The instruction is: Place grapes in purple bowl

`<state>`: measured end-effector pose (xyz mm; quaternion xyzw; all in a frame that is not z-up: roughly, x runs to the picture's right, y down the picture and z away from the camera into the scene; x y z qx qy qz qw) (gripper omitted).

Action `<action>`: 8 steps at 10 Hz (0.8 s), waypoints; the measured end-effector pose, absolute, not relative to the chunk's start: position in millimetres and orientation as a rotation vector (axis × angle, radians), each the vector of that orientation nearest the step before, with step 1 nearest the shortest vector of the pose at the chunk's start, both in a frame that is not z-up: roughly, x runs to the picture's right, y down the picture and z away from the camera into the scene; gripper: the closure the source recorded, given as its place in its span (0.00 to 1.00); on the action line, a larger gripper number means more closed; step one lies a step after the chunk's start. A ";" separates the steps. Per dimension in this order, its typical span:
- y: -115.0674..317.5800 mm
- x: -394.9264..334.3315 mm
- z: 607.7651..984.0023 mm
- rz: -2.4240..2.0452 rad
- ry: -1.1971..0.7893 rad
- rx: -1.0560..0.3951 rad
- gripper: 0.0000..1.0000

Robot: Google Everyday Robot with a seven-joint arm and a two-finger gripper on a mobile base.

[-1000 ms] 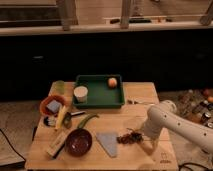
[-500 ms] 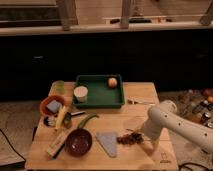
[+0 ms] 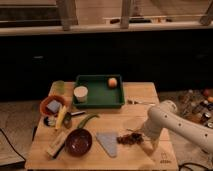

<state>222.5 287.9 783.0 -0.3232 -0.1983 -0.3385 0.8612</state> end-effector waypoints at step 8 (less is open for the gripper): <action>289.3 211.1 788.9 -0.673 -0.380 -0.645 0.61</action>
